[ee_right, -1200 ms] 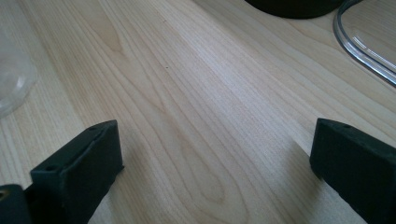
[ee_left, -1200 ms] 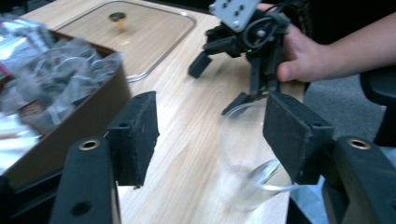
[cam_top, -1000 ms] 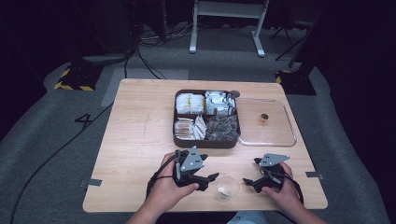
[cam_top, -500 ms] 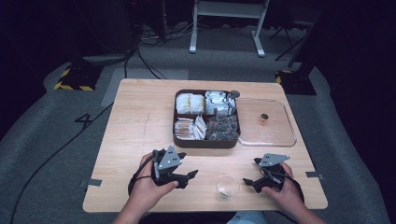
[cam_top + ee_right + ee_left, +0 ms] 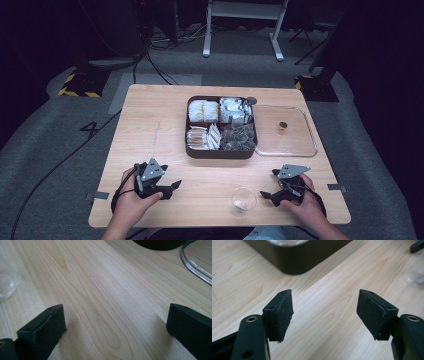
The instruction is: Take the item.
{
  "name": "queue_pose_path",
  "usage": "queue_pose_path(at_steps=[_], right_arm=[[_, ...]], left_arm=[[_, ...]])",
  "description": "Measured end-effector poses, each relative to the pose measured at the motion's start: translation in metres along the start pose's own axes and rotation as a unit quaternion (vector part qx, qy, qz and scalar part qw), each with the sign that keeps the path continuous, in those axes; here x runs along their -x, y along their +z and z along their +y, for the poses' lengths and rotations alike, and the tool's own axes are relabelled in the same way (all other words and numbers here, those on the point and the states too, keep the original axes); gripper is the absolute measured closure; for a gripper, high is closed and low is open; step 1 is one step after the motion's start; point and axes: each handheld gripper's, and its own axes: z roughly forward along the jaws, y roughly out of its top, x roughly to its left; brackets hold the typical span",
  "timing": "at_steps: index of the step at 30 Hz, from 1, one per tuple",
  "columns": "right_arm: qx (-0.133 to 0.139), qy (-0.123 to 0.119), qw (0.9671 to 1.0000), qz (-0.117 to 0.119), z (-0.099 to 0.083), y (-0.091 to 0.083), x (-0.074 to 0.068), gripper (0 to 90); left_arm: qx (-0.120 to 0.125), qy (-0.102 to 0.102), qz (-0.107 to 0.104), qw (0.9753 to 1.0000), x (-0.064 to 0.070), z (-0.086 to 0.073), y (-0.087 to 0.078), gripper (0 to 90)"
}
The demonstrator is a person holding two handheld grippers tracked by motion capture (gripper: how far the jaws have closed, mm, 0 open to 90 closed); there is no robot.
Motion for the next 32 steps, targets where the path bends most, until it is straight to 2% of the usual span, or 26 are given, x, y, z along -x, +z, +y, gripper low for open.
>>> queue_pose_path(at_steps=[1, 6, 12, 15, 16, 17, 19, 20, 22, 24, 32], right_arm=[[0.000, 0.000, 1.0000, 0.000, 0.000, 0.000, 0.000, 2.3], [0.000, -0.001, 1.0000, 0.000, 0.000, 0.000, 0.000, 2.3], [0.001, -0.002, 1.0000, 0.001, 0.000, 0.000, 0.000, 2.3], [0.001, -0.003, 1.0000, 0.001, 0.000, 0.000, 0.001, 2.3], [0.001, -0.003, 1.0000, 0.001, 0.000, 0.000, 0.001, 2.3], [0.000, -0.003, 1.0000, 0.002, 0.000, 0.000, 0.001, 2.3], [0.000, -0.003, 1.0000, 0.002, 0.000, 0.000, 0.001, 2.3], [0.001, -0.003, 1.0000, 0.002, 0.000, 0.000, 0.001, 2.3], [0.001, -0.003, 1.0000, 0.002, 0.000, 0.000, 0.001, 2.3], [0.001, -0.003, 1.0000, 0.002, 0.000, 0.000, 0.001, 2.3], [0.001, -0.003, 1.0000, 0.003, 0.000, 0.000, 0.001, 2.3]], left_arm=[[-0.006, 0.002, 0.004, 1.0000, -0.003, -0.003, 0.000, 29.7], [-0.040, -0.017, 0.017, 0.9989, -0.011, -0.014, 0.005, 28.2], [-0.089, -0.036, 0.013, 0.9953, -0.017, -0.026, 0.014, 25.5], [-0.110, -0.031, 0.021, 0.9933, -0.020, -0.033, 0.018, 25.5], [-0.110, -0.031, 0.021, 0.9933, -0.020, -0.033, 0.018, 25.4], [-0.100, -0.028, 0.024, 0.9943, -0.021, -0.036, 0.020, 23.6], [-0.093, -0.036, 0.026, 0.9947, -0.022, -0.038, 0.021, 21.9], [-0.093, -0.033, 0.036, 0.9945, -0.023, -0.039, 0.022, 18.9], [-0.071, -0.035, 0.045, 0.9958, -0.024, -0.044, 0.026, 8.2], [-0.069, -0.040, 0.051, 0.9956, -0.024, -0.044, 0.028, 2.2], [-0.069, -0.042, 0.053, 0.9953, -0.023, -0.044, 0.029, 1.1]])
